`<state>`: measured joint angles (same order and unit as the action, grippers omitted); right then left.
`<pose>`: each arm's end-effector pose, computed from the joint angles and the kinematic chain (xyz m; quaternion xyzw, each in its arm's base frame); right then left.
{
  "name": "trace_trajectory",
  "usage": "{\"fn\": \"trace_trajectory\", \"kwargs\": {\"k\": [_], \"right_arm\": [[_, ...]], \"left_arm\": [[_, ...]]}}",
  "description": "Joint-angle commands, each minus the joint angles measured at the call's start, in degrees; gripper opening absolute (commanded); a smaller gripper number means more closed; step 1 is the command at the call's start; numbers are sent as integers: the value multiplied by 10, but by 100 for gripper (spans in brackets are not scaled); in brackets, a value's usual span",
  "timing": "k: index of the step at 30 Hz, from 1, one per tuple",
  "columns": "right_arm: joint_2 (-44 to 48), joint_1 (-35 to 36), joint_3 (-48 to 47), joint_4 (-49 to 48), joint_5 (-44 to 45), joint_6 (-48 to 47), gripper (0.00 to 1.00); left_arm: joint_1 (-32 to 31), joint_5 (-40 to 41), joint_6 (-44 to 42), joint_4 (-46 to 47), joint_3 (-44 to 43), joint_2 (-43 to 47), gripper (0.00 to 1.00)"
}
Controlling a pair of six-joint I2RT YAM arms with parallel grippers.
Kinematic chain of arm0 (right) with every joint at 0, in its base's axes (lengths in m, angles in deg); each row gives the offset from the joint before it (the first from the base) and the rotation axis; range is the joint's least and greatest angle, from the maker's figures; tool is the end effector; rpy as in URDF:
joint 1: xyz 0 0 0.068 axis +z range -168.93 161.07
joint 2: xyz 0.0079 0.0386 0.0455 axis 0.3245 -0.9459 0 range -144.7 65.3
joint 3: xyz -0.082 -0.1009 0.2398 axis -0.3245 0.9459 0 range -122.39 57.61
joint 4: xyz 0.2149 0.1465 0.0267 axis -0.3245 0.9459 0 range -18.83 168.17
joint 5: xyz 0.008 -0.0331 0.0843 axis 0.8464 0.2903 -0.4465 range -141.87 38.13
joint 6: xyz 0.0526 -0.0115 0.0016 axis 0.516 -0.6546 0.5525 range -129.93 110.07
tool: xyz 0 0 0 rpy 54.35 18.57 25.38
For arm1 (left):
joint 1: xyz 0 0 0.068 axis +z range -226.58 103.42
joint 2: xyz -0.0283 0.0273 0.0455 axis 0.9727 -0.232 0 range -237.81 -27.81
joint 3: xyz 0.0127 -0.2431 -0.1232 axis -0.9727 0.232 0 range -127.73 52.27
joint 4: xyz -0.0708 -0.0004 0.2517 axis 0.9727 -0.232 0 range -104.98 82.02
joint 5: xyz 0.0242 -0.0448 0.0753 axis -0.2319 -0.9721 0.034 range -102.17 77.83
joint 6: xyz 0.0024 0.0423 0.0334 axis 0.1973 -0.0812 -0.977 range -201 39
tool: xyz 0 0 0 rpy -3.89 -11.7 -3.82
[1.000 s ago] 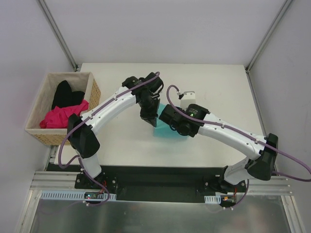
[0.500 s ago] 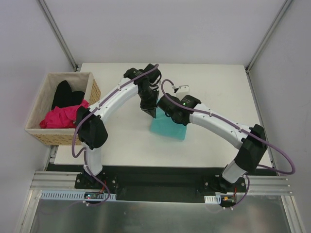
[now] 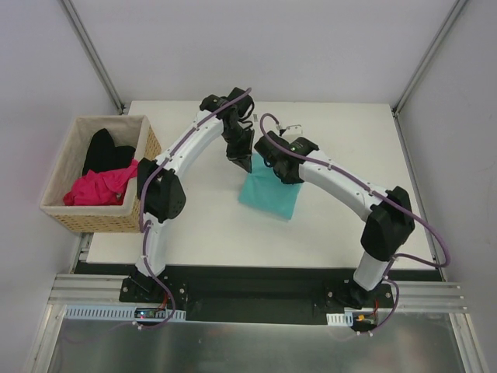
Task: Fold and stack the t-shirts
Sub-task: Fold the long partially folded tshirt into a neat square
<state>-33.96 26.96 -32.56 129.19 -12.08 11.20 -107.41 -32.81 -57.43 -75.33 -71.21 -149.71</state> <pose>0.2622 0.2379 0.3012 -0.1317 0.9146 -0.1751 0.3397 0.3772 -0.2398 0.3065 0.0983 0.9576 -0.2502 0.1035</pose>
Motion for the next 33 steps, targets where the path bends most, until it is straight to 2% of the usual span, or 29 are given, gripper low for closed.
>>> {"fn": "trace_trajectory", "kwargs": {"k": [1, 8, 23, 29, 33], "right_arm": [[-32, -23, -43, -15, -13, -35, 0], [-86, -46, -85, -20, -31, -53, 1], [-118, -86, -127, -42, -5, -93, 0], [-144, -100, -135, -78, -5, -108, 0], [-180, -112, -153, -101, -5, -118, 1]], "left_arm": [[26, -31, -18, -18, -36, -24, 0], [52, -51, -23, -4, -52, -54, 0], [60, -115, -9, 49, -110, -109, 0], [60, -134, -12, 64, -111, -128, 11], [60, -123, -20, 65, -102, -121, 13]]}}
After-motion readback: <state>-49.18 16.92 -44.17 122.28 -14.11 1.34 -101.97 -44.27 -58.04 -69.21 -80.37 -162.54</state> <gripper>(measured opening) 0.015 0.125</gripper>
